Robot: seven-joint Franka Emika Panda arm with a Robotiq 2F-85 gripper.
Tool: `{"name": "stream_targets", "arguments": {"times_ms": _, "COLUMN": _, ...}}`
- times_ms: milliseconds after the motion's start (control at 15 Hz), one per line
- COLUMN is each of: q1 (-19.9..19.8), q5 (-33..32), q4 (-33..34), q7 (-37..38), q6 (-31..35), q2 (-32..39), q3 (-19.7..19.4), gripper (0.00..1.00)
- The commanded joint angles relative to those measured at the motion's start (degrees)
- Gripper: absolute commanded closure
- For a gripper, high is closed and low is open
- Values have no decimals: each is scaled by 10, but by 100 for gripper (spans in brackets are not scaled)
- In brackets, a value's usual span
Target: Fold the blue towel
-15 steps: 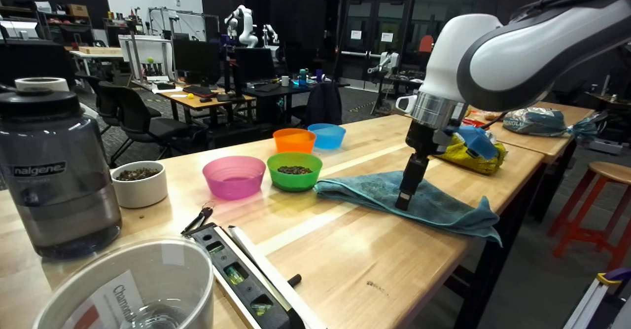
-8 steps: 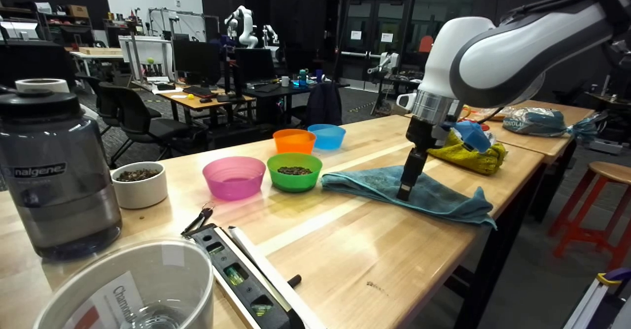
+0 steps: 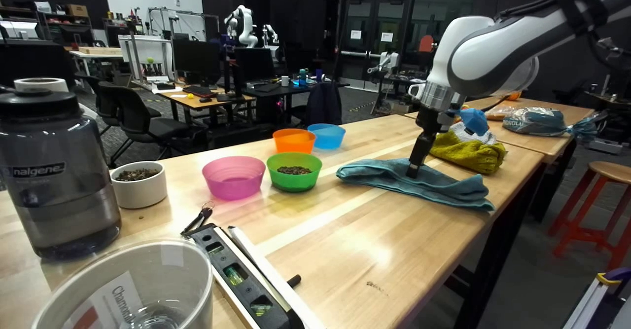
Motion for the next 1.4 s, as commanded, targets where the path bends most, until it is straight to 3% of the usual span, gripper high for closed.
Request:
{"name": "stream_targets", "arguments": {"times_ms": 0, "q1": -9, "q5": 1, "q4": 31, "q7": -16, "q6": -12, "q2": 10, "q3": -11, "gripper": 0}}
{"name": "stream_targets", "arguments": {"times_ms": 667, "q1": 30, "q5": 50, "q4": -20, "q7": -3, "q6": -103, "q2": -78, "q3": 16, "gripper": 0}}
{"name": "stream_targets", "arguments": {"times_ms": 1333, "q1": 30, "q5": 34, "q4": -77, "q7": 46, "q6": -206, "q2": -214, "q3": 35, "gripper": 0}}
